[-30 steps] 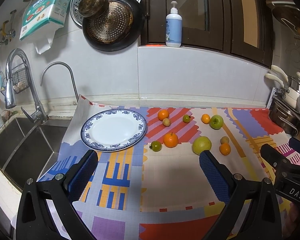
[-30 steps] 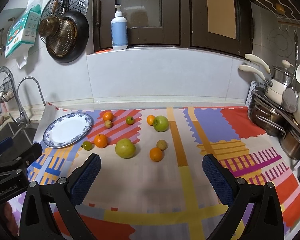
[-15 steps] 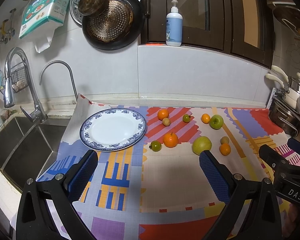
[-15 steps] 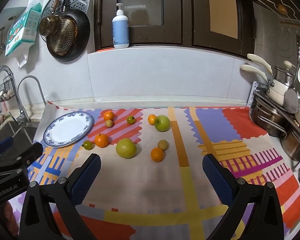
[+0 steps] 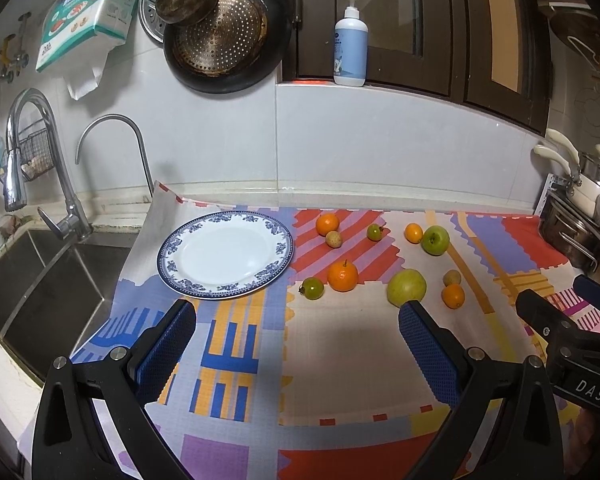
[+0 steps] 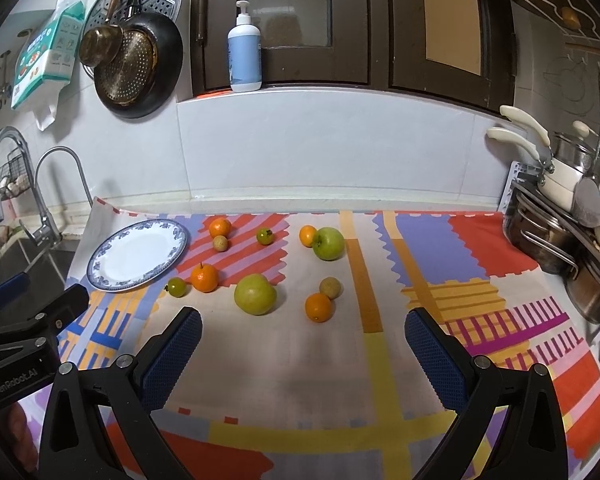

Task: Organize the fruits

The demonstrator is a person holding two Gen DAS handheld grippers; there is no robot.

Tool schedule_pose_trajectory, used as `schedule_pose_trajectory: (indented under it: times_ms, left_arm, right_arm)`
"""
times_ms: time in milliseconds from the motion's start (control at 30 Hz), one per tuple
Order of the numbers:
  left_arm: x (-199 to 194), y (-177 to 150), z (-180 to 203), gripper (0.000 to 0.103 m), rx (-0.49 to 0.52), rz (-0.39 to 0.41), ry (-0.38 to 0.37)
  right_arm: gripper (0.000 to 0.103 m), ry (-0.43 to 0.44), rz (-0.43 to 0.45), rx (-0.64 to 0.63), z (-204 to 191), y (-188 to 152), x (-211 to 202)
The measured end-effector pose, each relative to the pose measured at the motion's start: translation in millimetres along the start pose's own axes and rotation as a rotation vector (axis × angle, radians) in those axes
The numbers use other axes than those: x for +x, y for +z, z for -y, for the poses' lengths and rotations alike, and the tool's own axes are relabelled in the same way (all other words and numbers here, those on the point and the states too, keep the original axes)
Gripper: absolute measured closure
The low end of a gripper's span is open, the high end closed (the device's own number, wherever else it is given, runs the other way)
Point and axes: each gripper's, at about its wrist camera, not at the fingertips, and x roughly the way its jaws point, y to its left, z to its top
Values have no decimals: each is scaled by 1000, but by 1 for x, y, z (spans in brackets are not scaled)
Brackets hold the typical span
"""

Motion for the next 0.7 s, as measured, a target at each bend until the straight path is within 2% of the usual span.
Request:
schedule_pose_trajectory:
  times_ms: [267, 467, 700]
  left_arm:
    - [12, 1, -6, 0, 6, -6, 3]
    - [24, 6, -8, 0, 50, 20, 4]
    - [51, 13, -8, 10, 100, 12, -16]
  right_arm:
    - [1, 6, -16, -31, -8, 3, 12]
    - [1, 27, -30, -82, -18, 9, 27]
    - [2, 65, -56, -121, -26, 16, 56]
